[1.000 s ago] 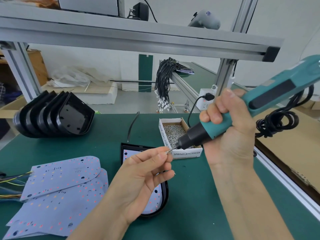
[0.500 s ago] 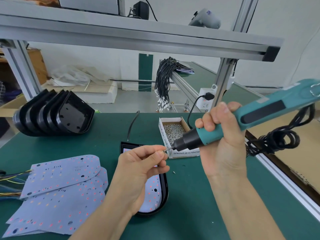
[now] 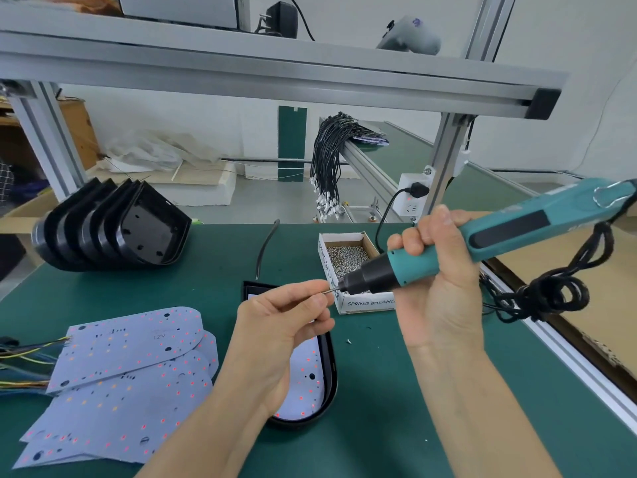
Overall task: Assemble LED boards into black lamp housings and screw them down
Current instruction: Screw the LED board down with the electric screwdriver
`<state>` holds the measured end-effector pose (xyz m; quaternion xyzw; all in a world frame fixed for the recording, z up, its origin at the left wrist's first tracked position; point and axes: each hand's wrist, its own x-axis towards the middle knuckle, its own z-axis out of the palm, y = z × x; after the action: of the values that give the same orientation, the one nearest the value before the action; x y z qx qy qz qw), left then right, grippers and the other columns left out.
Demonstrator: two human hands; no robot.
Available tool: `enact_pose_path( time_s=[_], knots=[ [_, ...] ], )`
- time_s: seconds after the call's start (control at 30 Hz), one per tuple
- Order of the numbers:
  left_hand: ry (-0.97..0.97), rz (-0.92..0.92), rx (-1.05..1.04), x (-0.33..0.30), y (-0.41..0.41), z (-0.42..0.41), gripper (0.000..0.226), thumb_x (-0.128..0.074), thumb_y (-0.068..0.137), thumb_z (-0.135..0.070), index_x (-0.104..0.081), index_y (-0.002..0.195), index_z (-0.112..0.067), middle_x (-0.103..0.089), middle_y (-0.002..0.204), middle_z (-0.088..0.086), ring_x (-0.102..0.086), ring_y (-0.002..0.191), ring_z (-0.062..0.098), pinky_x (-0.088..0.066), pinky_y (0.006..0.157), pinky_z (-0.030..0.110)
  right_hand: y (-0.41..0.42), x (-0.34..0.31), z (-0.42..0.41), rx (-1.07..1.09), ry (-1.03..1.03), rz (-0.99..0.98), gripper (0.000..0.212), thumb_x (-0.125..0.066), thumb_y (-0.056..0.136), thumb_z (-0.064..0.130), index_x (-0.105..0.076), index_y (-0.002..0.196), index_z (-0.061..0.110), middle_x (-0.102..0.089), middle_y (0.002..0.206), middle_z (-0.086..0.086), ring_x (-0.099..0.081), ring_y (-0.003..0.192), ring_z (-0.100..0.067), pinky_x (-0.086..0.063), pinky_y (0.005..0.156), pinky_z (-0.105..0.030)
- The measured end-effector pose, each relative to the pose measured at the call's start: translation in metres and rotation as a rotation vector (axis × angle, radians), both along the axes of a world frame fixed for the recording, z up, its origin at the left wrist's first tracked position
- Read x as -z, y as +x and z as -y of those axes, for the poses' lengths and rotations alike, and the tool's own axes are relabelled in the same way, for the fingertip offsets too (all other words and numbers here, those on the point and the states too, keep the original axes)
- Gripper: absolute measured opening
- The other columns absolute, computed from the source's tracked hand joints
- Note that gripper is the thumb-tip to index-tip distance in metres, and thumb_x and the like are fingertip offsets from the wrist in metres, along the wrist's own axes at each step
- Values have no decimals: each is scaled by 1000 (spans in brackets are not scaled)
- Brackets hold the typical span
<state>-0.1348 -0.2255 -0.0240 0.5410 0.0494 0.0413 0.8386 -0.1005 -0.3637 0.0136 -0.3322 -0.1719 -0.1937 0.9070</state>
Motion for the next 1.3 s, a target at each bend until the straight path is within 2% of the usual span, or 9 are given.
enact_pose_path(
  time_s=[0.23,0.47,0.6,0.67,0.77,0.83,0.97,1.1,1.3],
  knots=[
    [3,19,26,0,2,-2,21,-63,80,13,-74,87,-5,-70,67,7,-67,65,14,-56,59,23,1,1,2,1,5,-1,21,-65,80,15,-45,75,22,-46,62,8,-47,52,-8,-49,68,-26],
    [23,-23,40,2,0,-3,31,-67,74,14,-73,95,-8,-75,82,7,-69,69,11,-54,57,20,3,1,3,-12,23,-18,24,-67,77,15,-43,78,22,-46,62,8,-47,51,-8,-48,66,-26],
    [291,59,-265,4,5,-28,37,-74,74,4,-69,101,-21,-68,86,-8,-55,60,-3,-45,53,12,7,4,7,-7,21,-10,24,-67,79,12,-45,77,22,-46,64,7,-46,51,-8,-48,65,-26],
    [489,-10,-427,10,14,-49,42,-75,78,-8,-61,114,-24,-59,100,-9,-51,69,-3,-43,66,14,10,11,7,11,6,-36,24,-63,83,7,-48,73,23,-46,62,7,-47,51,-9,-49,65,-26],
    [610,-259,-271,23,25,-62,63,-76,79,-25,-45,133,-19,-52,121,1,-53,100,16,-45,85,34,16,25,2,12,-8,-92,30,-61,86,3,-51,68,25,-46,60,7,-47,50,-10,-49,65,-26],
    [581,-378,-97,30,29,-59,68,-82,72,-32,-47,128,-14,-59,114,2,-59,92,20,-47,73,33,22,33,-4,28,-29,-125,34,-60,87,1,-52,66,27,-45,58,7,-46,50,-10,-48,65,-26],
    [659,-420,47,38,34,-54,36,-83,60,-20,-65,90,-10,-74,77,0,-67,58,14,-47,51,20,37,47,-11,52,-63,-192,35,-67,82,1,-55,62,28,-44,58,4,-44,50,-12,-44,60,-24],
    [706,-420,62,36,37,-53,63,-68,46,-17,-60,102,10,-69,98,26,-68,80,35,-55,75,44,51,60,-15,57,-92,-250,40,-64,86,-3,-58,60,27,-42,71,-2,-45,50,-13,-43,55,-24],
    [701,-434,79,42,41,-56,70,-67,45,-17,-57,109,9,-64,111,29,-66,86,34,-53,85,49,64,71,-18,64,-152,-287,41,-67,85,0,-59,57,28,-48,66,6,-45,51,-13,-40,55,-26]
  ],
)
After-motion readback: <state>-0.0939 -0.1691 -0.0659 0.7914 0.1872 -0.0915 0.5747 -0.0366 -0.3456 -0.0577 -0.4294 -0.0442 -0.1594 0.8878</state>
